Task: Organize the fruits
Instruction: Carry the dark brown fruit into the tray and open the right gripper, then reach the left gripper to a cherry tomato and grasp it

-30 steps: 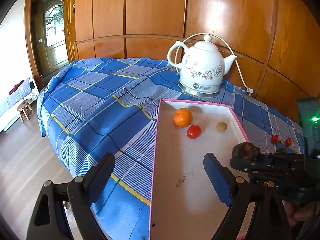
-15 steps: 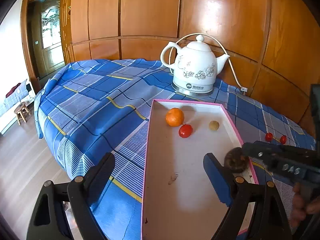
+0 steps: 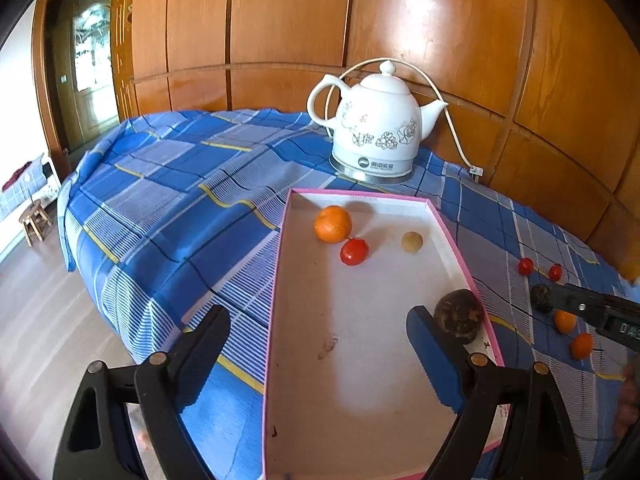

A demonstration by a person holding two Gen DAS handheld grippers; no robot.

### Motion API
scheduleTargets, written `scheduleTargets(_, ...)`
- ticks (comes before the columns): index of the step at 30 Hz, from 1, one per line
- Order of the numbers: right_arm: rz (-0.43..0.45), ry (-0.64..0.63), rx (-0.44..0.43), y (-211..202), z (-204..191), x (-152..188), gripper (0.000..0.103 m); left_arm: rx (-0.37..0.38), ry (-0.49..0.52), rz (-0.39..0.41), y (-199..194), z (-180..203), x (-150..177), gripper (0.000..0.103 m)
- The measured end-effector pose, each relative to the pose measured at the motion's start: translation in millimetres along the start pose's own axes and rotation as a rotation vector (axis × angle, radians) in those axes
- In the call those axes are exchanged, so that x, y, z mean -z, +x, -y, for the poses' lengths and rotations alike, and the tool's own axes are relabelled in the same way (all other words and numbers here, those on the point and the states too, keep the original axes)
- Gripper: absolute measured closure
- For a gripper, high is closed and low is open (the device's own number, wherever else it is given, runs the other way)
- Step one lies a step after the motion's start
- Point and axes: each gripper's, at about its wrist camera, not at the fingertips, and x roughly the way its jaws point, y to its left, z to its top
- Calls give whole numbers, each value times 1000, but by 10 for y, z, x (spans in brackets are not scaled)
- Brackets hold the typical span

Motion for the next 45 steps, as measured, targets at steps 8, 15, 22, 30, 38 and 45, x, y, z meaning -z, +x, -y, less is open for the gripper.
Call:
scheduleTargets(8,27,56,107,-378,600,50,65,104,39,-56,33,160,-18,25)
scheduleTargets(15,50,91,210,-680,1110,80,65,233,145,-75,12,586,-160,41)
scheduleTargets(22,63,128,293,-848,1612,125,65,397,228,-180,230,1165,-367,56)
scheduleTargets(30,78,237,324,-875,2146,281,65,445,256,-267,699,1815,-486,55)
scheduleTargets(38,88,372,238,-893,2364,347,65,470,316,-347,1084,2385,-492,52)
scheduleTargets(45,99,384,191,-916,2325,318,65,403,376,-361,1351,2720,-510,61)
